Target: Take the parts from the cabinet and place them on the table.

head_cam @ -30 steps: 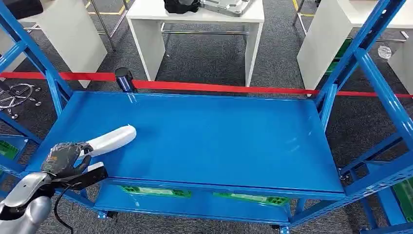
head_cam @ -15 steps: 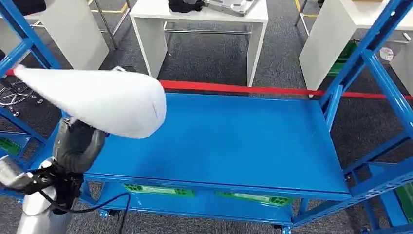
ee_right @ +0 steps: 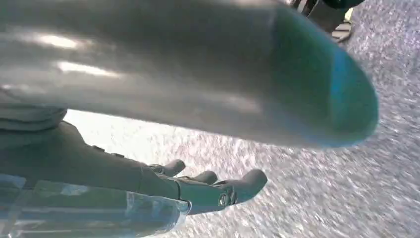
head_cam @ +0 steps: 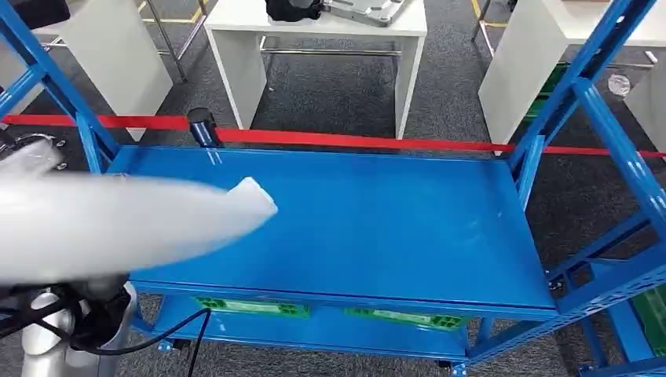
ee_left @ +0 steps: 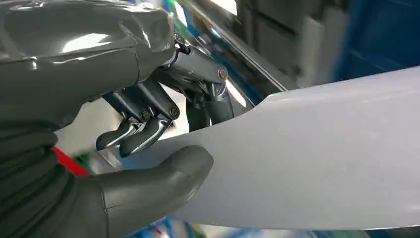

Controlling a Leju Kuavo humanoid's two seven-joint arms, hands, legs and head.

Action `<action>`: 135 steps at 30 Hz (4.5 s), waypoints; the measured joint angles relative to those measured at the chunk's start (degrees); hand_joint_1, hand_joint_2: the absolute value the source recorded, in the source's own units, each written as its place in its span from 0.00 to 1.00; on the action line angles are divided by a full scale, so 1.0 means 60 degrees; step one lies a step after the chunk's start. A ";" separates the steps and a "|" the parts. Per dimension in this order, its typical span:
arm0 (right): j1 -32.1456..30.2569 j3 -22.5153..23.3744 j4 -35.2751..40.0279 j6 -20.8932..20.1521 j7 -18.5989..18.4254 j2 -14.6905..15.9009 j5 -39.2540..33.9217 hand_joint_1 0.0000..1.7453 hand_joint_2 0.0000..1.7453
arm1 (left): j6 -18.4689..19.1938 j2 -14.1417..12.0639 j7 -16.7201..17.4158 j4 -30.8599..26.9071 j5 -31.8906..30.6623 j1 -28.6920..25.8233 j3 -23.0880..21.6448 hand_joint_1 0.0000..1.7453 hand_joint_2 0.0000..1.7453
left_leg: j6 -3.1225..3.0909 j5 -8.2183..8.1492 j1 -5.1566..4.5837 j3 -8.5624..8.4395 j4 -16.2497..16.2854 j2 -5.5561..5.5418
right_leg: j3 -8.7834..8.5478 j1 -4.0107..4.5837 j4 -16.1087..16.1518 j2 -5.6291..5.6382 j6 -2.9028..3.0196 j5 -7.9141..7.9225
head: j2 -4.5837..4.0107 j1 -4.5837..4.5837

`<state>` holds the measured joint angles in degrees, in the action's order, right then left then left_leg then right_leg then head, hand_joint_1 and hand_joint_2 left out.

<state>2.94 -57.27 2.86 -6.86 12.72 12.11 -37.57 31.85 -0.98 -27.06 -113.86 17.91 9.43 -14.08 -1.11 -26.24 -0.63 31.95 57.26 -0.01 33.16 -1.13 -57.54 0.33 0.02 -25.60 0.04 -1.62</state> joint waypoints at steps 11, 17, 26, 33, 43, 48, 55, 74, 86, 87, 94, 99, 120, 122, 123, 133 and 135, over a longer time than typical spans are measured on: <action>0.0076 -0.0025 -0.0055 -0.0693 -0.1198 -0.0116 -0.0685 0.00 0.00 | 0.0203 -0.0048 0.0061 -0.0273 0.0498 0.0645 -0.1544 1.00 1.00 | -0.0223 0.0653 0.0051 0.0496 -0.0272 0.0054 | 0.0191 -0.0080 -0.1447 -0.0037 -0.0322 -0.0961 | 0.0000 0.0051; 0.0123 -0.0222 -0.0255 -0.0819 -0.2338 0.0004 -0.0987 0.00 0.00 | -0.0074 -0.0248 0.0153 -0.0189 0.0279 0.0892 -0.2145 1.00 1.00 | 0.0085 0.0854 0.0010 0.0795 0.0051 0.0041 | -0.0508 -0.0038 -0.0148 0.0025 -0.0095 -0.0660 | 0.0000 0.0018; -0.0008 -0.0685 -0.0412 -0.0430 -0.2433 0.0652 -0.1107 0.00 0.00 | -0.0226 -0.0565 0.0058 -0.0178 0.0203 0.0971 -0.2415 1.00 1.00 | 0.0260 -0.0828 0.0174 0.0896 0.2318 -0.0006 | 0.0326 0.0035 -0.0126 -0.0031 0.0169 0.0123 | 0.0000 0.0040; -0.0041 -0.0798 -0.0423 -0.0434 -0.2425 0.0659 -0.1107 0.00 0.00 | -0.0226 -0.0612 0.0036 -0.0200 0.0210 0.1109 -0.2462 1.00 1.00 | -0.0316 -0.0338 -0.0130 -0.0648 -0.0291 0.0075 | 0.0475 -0.0001 0.0108 -0.0043 -0.0170 0.0698 | 0.0000 0.0018; -0.0159 -0.1056 -0.0455 -0.0098 -0.2039 0.1166 -0.1122 0.00 0.00 | -0.0423 -0.0696 -0.0124 -0.0047 0.0130 0.0902 -0.2535 1.00 1.00 | -0.0152 0.0837 0.0079 0.0812 -0.0144 0.0146 | -0.0406 -0.0266 -0.0751 -0.0067 -0.0639 -0.0403 | 0.0000 0.0051; -0.0250 -0.1191 -0.0474 -0.0281 -0.1825 0.1239 -0.1136 0.00 0.00 | -0.0405 -0.0772 -0.0266 -0.0014 0.0123 0.0775 -0.2549 1.00 1.00 | 0.0085 0.1030 0.0090 0.1081 0.0155 0.0139 | -0.0517 -0.0134 -0.0244 0.0013 -0.0137 -0.0787 | 0.0000 0.0058; -0.0330 -0.1260 -0.0477 -0.0350 -0.1329 0.1333 -0.1282 0.00 0.00 | -0.0165 -0.0911 -0.0667 0.0208 0.0174 0.0713 -0.2579 1.00 1.00 | 0.0245 -0.1152 0.0144 0.1542 0.3123 0.0092 | 0.0279 -0.0038 -0.0264 -0.0061 0.0090 -0.0039 | 0.0000 0.0018; -0.0376 -0.1395 -0.0477 -0.0496 -0.0898 0.1457 -0.1403 0.00 0.00 | -0.0092 -0.0878 -0.0831 0.0558 0.0076 0.0848 -0.2688 1.00 1.00 | -0.0264 0.0812 -0.0072 0.0928 0.0016 0.0155 | -0.0511 -0.0280 -0.0577 -0.0068 -0.0674 -0.0705 | 0.0000 0.0036; -0.0311 -0.1165 -0.0470 -0.0663 0.0132 0.1133 -0.2547 0.00 0.00 | 0.0203 -0.0991 -0.0999 0.0868 -0.0004 0.1154 -0.2863 1.00 1.00 | 0.0133 -0.0969 0.0108 0.1488 0.3101 0.0073 | 0.0339 -0.0102 -0.0320 0.0175 -0.0013 -0.0053 | 0.0000 -0.0007; -0.0313 -0.1125 -0.0470 -0.0619 0.0110 0.1111 -0.2663 0.00 0.00 | 0.0203 -0.0991 -0.0999 0.0900 -0.0012 0.1221 -0.2885 1.00 1.00 | 0.0041 -0.0640 0.0099 0.1039 0.2608 0.0026 | 0.0487 -0.0065 -0.0319 0.0261 -0.0017 0.0071 | 0.0000 -0.0011; -0.0425 -0.1038 -0.0485 -0.0962 0.0048 0.1031 -0.2870 0.00 0.00 | 0.0080 -0.0969 -0.0679 0.0926 0.0145 0.1776 -0.3045 1.00 1.00 | -0.0449 -0.0425 -0.0206 -0.0563 -0.0175 -0.0119 | 0.0661 -0.0156 0.0049 0.0436 -0.0382 0.0825 | 0.0000 -0.0040; -0.0354 -0.1042 -0.0477 -0.0925 0.0016 0.1118 -0.2947 0.00 0.00 | -0.0055 -0.0864 -0.0339 0.0769 0.0309 0.1899 -0.3285 1.00 1.00 | -0.0518 0.0407 -0.0113 -0.0010 -0.0459 0.0029 | 0.1355 -0.0103 -0.2275 0.0103 -0.0058 -0.1174 | 0.0000 0.0047; -0.0064 -0.0914 -0.0459 -0.0249 0.2067 0.0937 -0.4309 0.00 0.00 | 0.0014 -0.1042 -0.0431 0.0697 -0.0085 0.1714 -0.3092 1.00 1.00 | -0.0071 -0.0535 0.0073 -0.0497 0.0531 -0.0055 | 0.0574 -0.0106 -0.0166 -0.0085 -0.0098 0.0356 | 0.0004 0.0014; -0.0123 -0.0932 -0.0463 -0.0995 0.1888 0.0951 -0.4458 0.00 0.00 | 0.0083 -0.1024 -0.0401 0.0663 -0.0012 0.1737 -0.3100 1.00 1.00 | -0.0079 -0.0736 -0.0006 -0.0812 -0.0016 -0.0039 | 0.0588 -0.0155 -0.0064 -0.0093 -0.0270 0.0549 | 0.0000 0.0022; -0.0140 -0.0932 -0.0474 -0.1415 0.1807 0.1006 -0.4503 0.00 0.00 | 0.0091 -0.1031 -0.0401 0.0663 0.0014 0.1758 -0.3100 1.00 1.00 | -0.0152 -0.0652 -0.0075 -0.0777 -0.0079 -0.0035 | 0.0597 -0.0216 -0.0011 -0.0092 -0.0344 0.0650 | 0.0000 -0.0051; -0.0344 -0.1027 -0.0466 -0.2375 0.1400 0.1042 -0.4626 0.00 0.00 | 0.0182 -0.0936 -0.0459 0.0820 0.0108 0.1736 -0.3212 1.00 1.00 | -0.0375 0.1001 -0.0055 0.0634 -0.0582 0.0092 | 0.0704 -0.0159 -0.2464 -0.0063 -0.0599 -0.0456 | 0.0000 -0.0004; -0.0331 -0.1049 -0.0463 -0.2452 0.1407 0.1053 -0.4630 0.00 0.00 | 0.0203 -0.0933 -0.0463 0.0857 0.0116 0.1737 -0.3238 1.00 1.00 | -0.0259 0.1146 -0.0049 0.1053 -0.0267 0.0094 | -0.0577 -0.0210 -0.0857 -0.0068 -0.0643 -0.0480 | 0.0000 0.0004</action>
<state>0.95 -63.56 0.09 -21.57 21.16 18.43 -65.35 33.07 -6.58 -29.83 -108.72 18.60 19.86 -33.51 -2.67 -19.37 -0.92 38.27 55.65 0.56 29.70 -2.39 -62.69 -0.08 -3.84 -28.48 0.04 -1.60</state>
